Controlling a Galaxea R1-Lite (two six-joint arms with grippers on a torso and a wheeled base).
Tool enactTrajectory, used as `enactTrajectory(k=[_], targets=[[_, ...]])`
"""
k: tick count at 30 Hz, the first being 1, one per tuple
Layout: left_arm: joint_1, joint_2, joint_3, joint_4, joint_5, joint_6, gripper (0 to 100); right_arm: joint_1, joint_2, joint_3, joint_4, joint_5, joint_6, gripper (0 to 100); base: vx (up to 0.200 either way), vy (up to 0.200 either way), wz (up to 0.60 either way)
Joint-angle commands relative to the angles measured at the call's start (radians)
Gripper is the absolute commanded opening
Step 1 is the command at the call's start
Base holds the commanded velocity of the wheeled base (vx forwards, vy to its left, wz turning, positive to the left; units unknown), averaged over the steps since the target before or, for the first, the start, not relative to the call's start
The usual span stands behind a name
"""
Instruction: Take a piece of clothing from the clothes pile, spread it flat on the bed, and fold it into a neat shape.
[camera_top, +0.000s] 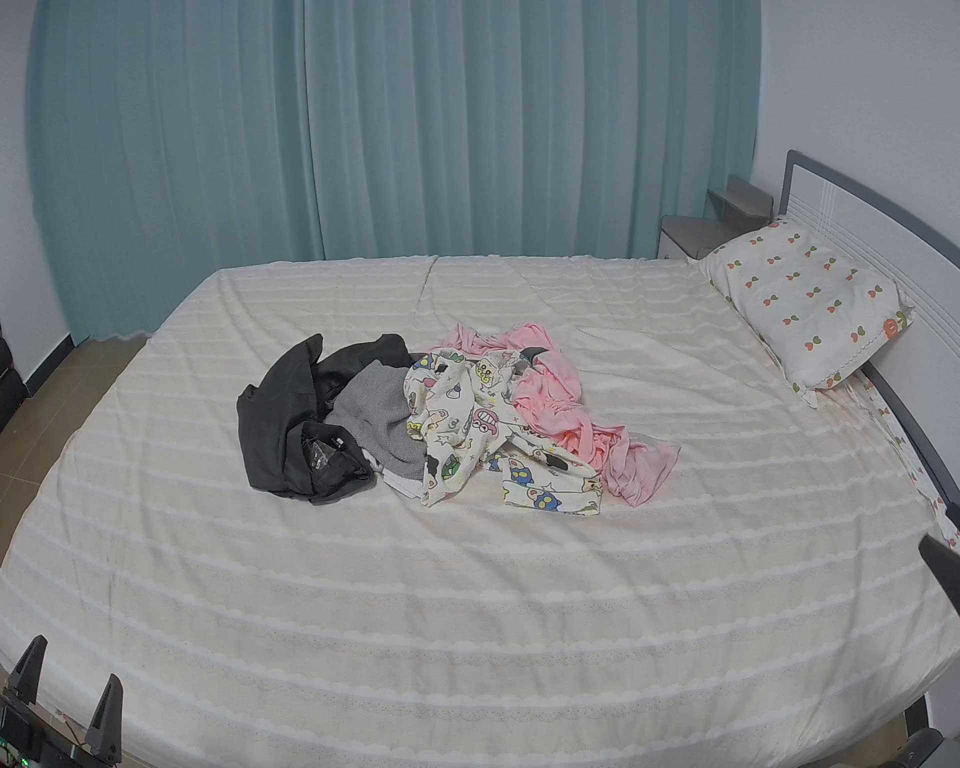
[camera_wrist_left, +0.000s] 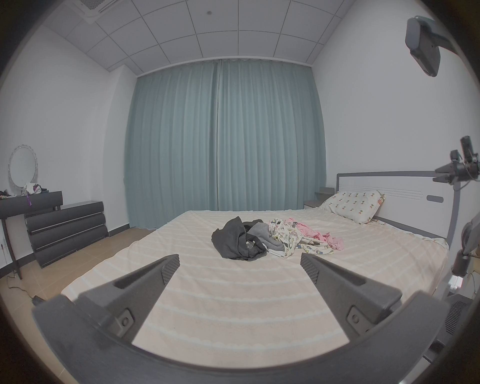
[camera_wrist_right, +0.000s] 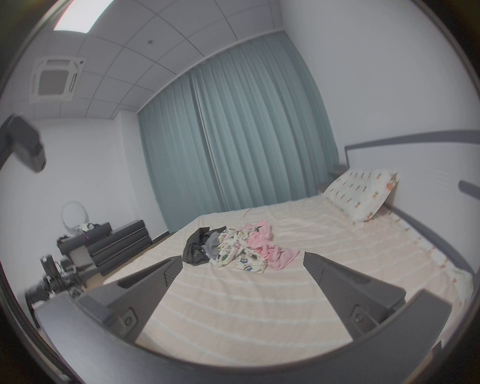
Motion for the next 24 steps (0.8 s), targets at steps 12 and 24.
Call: enactTrajectory(k=[12, 24], targets=[[0.0, -0.016, 0.016, 0.0, 0.0, 0.0, 100, 0.205, 1.591, -0.811, -0.372, -0.155, 0.472, 100, 0.0, 0.0, 0.0], [0.0, -0.016, 0.016, 0.0, 0.0, 0.0, 100, 0.188, 1.878, -1.093, -0.437, -0.274, 0.555, 100, 0.0, 0.0, 0.0]])
